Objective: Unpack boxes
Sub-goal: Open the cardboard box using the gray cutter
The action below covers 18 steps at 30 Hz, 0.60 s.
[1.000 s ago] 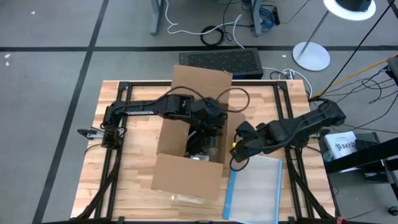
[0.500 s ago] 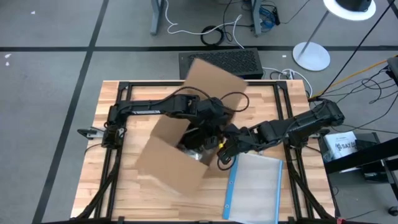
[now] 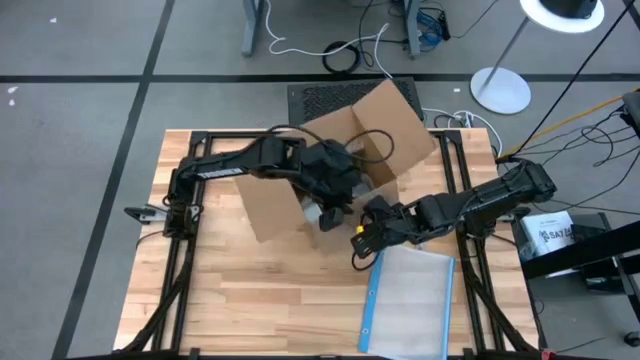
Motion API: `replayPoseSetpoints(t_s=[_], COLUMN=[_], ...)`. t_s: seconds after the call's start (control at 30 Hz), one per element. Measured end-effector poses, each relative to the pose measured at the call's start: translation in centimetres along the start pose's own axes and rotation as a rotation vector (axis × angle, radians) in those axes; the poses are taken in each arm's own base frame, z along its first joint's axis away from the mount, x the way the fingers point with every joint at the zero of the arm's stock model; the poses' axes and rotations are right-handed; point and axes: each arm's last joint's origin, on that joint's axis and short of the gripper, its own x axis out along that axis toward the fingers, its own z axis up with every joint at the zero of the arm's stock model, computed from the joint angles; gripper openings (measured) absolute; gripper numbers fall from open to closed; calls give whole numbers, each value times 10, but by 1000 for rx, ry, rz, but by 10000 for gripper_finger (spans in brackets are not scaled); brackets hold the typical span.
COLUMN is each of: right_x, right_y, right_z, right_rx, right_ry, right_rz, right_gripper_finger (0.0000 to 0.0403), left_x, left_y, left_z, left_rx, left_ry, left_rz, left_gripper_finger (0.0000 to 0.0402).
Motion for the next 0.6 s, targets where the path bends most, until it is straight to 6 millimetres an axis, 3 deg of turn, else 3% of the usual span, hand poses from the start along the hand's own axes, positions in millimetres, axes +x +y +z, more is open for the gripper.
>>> replayPoseSetpoints(t_s=[0.17, 0.6], right_x=[-32, -150], right_y=[7, -1], right_z=[4, 24], right_rx=[-95, -181], right_ry=[-22, -225], right_rz=[111, 355], right_gripper_finger=[98, 98], left_x=[-1, 11], left_y=[-2, -4], left_z=[-12, -21], left_rx=[38, 124], left_ry=[110, 206], left_rz=[84, 185], left_gripper_finger=[137, 137])
